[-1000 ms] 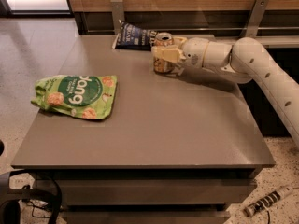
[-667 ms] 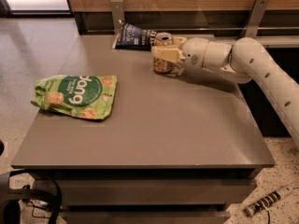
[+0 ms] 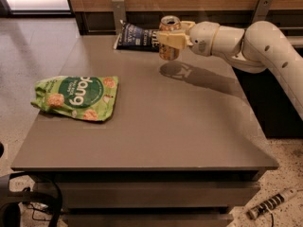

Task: Pick orange can

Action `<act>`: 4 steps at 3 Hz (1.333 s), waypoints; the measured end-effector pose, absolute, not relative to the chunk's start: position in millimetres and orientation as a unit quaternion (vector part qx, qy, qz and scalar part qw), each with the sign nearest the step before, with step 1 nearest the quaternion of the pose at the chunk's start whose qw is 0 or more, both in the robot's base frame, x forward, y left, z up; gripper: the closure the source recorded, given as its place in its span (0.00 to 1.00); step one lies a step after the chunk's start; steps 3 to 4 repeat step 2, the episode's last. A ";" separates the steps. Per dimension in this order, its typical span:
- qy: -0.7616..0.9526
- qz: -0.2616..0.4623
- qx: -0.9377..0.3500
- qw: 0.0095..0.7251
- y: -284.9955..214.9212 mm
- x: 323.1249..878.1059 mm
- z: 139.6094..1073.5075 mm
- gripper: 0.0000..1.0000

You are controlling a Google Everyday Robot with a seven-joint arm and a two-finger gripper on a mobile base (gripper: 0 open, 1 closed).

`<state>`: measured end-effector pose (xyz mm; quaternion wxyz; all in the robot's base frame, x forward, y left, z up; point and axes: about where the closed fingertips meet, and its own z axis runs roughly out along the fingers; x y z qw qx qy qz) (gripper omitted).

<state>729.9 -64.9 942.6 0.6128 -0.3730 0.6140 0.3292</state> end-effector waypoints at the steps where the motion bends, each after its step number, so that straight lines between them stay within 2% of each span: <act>1: 0.614 0.310 -0.374 0.622 -70.4 726.9 966.2 1.00; 4: 0.610 0.289 -0.374 0.636 -73.5 725.7 990.6 1.00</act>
Offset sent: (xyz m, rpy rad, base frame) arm -0.0049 -0.0190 0.0710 -0.0429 -0.1000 -0.1009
